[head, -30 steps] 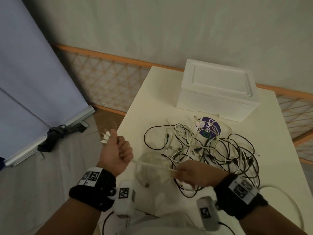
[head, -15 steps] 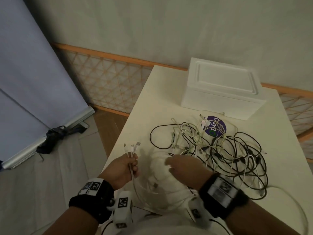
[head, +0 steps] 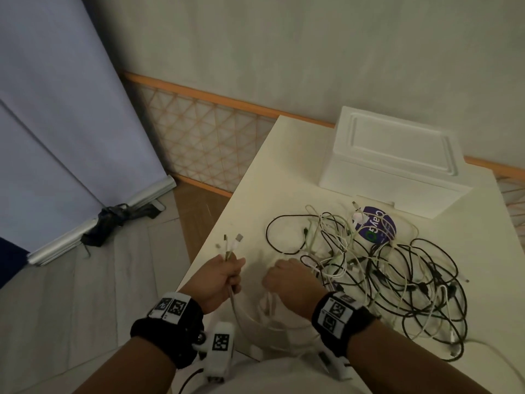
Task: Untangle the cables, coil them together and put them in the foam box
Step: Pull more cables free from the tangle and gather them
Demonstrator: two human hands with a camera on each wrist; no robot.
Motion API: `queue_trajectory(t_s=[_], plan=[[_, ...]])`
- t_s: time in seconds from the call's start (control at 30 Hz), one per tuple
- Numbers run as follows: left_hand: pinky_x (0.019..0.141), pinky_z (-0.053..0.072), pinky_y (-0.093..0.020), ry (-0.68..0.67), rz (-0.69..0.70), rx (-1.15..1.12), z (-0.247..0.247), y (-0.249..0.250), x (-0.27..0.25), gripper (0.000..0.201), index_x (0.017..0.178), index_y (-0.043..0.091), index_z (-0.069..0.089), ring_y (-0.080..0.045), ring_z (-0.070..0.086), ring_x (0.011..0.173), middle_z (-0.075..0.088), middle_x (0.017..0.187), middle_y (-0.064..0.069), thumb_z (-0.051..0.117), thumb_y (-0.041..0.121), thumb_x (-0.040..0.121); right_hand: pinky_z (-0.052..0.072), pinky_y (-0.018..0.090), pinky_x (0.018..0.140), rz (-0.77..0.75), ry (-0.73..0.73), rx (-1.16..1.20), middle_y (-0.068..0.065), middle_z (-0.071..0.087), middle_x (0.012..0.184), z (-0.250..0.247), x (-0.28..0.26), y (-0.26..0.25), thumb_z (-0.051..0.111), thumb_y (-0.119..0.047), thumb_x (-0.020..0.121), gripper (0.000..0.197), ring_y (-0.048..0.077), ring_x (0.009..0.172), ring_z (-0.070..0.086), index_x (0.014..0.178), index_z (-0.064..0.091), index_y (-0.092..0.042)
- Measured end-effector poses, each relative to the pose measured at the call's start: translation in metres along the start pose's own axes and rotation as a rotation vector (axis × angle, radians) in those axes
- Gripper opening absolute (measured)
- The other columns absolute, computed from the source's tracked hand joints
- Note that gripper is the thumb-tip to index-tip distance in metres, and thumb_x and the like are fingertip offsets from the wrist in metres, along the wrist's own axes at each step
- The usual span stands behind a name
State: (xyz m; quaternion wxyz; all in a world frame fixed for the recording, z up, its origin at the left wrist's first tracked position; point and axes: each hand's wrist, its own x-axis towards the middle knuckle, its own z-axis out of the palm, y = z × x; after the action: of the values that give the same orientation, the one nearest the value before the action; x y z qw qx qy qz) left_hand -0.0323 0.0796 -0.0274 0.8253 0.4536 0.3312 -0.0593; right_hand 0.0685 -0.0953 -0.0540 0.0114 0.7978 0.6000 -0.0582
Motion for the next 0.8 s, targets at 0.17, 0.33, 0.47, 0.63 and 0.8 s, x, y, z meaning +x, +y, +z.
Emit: queue_trajectory(t_s=[0.17,0.33,0.47,0.63,0.8], plan=[[0.052,0.032,-0.027,0.018,0.043,-0.053,0.023,0.013,0.003,0.044,0.055,0.019,0.037,-0.013,0.03,0.047,0.029,0.056,-0.001,0.056,0.022,0.095,0.045,0.036,0.064,0.345,0.255,0.422,0.004,0.059,0.079,-0.049,-0.001,0.017,0.049,-0.019,0.094,0.008,0.026,0.075,0.055,0.097,0.054,-0.014],[0.049,0.032,-0.025,-0.126,0.092,0.042,0.055,0.018,0.006,0.027,0.09,0.01,0.062,-0.011,0.03,0.047,0.059,0.076,-0.003,0.043,0.025,0.101,0.049,0.037,0.068,0.419,0.335,0.561,0.002,0.068,0.088,-0.087,-0.002,0.017,0.044,-0.031,0.098,0.016,0.023,0.08,0.062,0.106,0.051,-0.019],[0.049,0.032,-0.023,-0.26,0.138,0.017,0.072,0.018,0.008,0.01,0.095,0.013,0.054,-0.011,0.034,0.048,0.054,0.07,0.0,0.057,0.007,0.088,0.048,0.033,0.067,0.439,0.374,0.571,0.002,0.069,0.089,-0.091,-0.009,0.016,0.047,-0.032,0.097,0.018,0.023,0.081,0.064,0.108,0.053,-0.019],[0.047,0.03,-0.021,-0.349,0.198,-0.027,0.085,0.016,0.01,0.02,0.08,0.013,0.053,-0.006,0.035,0.047,0.047,0.061,0.002,0.055,-0.005,0.071,0.046,0.032,0.065,0.456,0.415,0.542,0.005,0.07,0.086,-0.091,-0.016,0.013,0.051,-0.031,0.095,0.017,0.026,0.078,0.065,0.105,0.055,-0.018],[0.049,0.03,-0.023,-0.331,0.19,-0.106,0.089,0.014,0.017,0.025,0.067,0.015,0.045,-0.009,0.034,0.048,0.042,0.059,-0.001,0.058,-0.006,0.074,0.047,0.033,0.063,0.492,0.495,0.602,0.001,0.068,0.081,-0.093,-0.025,0.019,0.054,-0.026,0.094,0.013,0.022,0.074,0.062,0.099,0.054,-0.015]])
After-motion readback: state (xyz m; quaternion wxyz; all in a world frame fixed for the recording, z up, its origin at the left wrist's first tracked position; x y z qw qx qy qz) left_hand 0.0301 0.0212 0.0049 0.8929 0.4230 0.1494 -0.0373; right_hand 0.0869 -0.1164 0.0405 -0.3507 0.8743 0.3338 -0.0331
